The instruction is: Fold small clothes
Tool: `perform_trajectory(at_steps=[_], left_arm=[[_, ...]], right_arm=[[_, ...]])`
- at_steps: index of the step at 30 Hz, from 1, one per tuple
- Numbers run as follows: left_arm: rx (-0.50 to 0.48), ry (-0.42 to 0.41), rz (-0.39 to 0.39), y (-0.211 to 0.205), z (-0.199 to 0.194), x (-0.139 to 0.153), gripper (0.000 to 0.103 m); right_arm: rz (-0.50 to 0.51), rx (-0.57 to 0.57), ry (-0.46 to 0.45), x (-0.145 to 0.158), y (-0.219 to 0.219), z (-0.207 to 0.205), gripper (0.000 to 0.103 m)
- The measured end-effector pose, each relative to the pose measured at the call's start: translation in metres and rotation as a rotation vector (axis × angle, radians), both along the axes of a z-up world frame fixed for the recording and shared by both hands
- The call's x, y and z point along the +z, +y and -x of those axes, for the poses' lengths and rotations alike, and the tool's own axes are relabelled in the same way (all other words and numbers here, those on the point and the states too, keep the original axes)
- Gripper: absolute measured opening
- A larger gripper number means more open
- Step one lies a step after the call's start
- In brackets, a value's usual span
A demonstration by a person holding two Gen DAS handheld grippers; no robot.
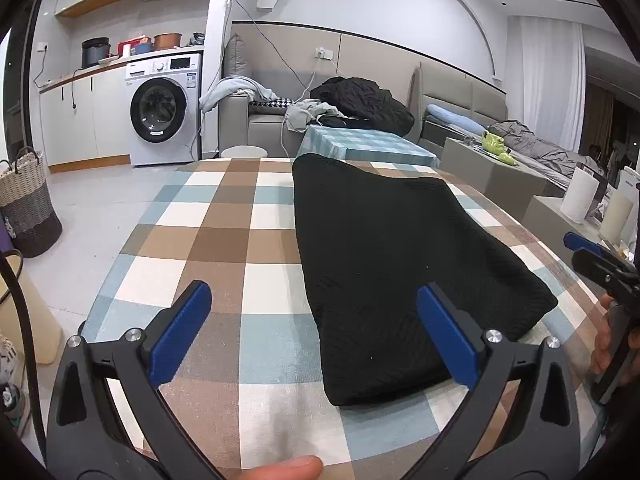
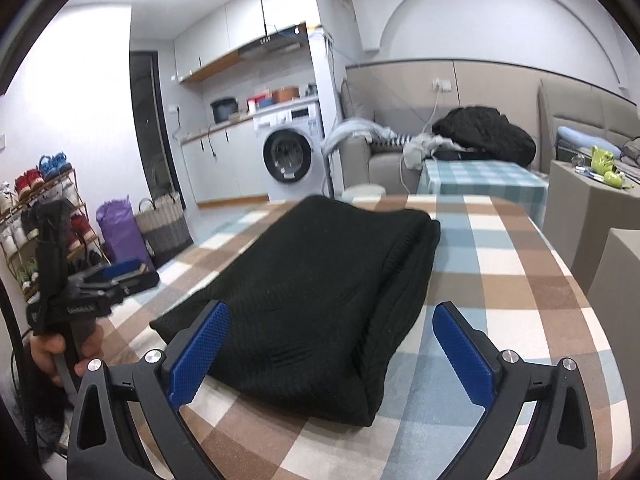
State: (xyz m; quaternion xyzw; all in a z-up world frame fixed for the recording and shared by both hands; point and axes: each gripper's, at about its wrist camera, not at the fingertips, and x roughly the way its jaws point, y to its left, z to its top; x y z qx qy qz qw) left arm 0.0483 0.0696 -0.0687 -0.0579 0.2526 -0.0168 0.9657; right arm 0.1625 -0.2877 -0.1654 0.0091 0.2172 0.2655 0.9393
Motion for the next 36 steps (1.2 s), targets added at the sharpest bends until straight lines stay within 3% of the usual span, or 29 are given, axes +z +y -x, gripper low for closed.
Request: perform_trajectory(at_steps=[4, 36], left_arm=[[-0.001, -0.003, -0.002, -0.0003, 0.0003, -0.0002, 0.102], [-0.026, -0.013, -0.013, -0.0035, 0.0033, 0.0015, 0.102]], right_arm=[[-0.022, 0.009, -0.042, 0.0025, -0.0020, 0.0070, 0.103], [-0.032, 0.014, -0.046, -0.0003, -0.0037, 0.0062, 0.103]])
